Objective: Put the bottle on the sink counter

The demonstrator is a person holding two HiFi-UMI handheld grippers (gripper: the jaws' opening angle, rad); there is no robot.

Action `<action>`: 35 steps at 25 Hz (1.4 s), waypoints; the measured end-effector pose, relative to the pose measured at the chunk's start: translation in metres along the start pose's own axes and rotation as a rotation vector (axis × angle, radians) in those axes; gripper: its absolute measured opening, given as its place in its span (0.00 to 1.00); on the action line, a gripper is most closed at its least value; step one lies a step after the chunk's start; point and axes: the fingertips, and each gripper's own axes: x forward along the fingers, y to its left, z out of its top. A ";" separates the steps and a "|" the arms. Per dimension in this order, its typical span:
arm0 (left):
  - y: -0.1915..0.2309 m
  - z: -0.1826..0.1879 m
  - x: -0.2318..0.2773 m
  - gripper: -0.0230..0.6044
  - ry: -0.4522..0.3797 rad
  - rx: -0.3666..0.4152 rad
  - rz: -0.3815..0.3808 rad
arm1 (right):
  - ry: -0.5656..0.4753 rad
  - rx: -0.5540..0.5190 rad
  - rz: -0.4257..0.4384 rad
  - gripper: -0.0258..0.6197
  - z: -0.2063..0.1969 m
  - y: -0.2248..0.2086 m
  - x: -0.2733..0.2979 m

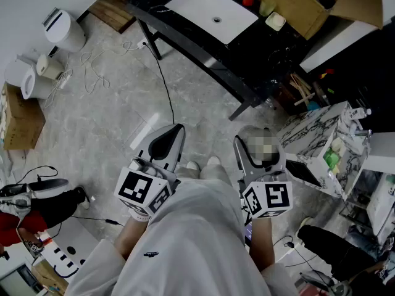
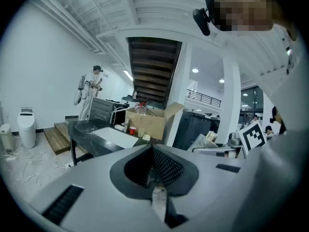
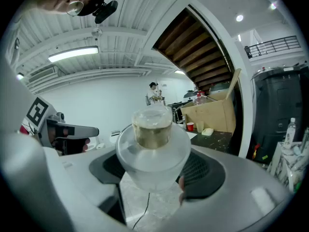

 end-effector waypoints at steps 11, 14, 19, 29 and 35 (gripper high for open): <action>0.020 0.010 -0.033 0.05 -0.044 -0.029 0.090 | 0.000 -0.077 0.107 0.57 0.015 0.038 0.007; 0.018 0.016 -0.032 0.05 -0.055 -0.022 0.110 | -0.013 -0.082 0.144 0.57 0.024 0.040 0.009; 0.004 0.020 -0.023 0.05 -0.059 0.017 0.142 | -0.019 -0.095 0.183 0.57 0.032 0.028 0.010; -0.020 0.001 -0.012 0.05 -0.038 0.027 0.201 | -0.031 -0.083 0.263 0.57 0.030 0.006 0.007; -0.021 0.003 -0.016 0.05 -0.036 0.030 0.233 | -0.049 -0.065 0.311 0.57 0.035 0.010 0.008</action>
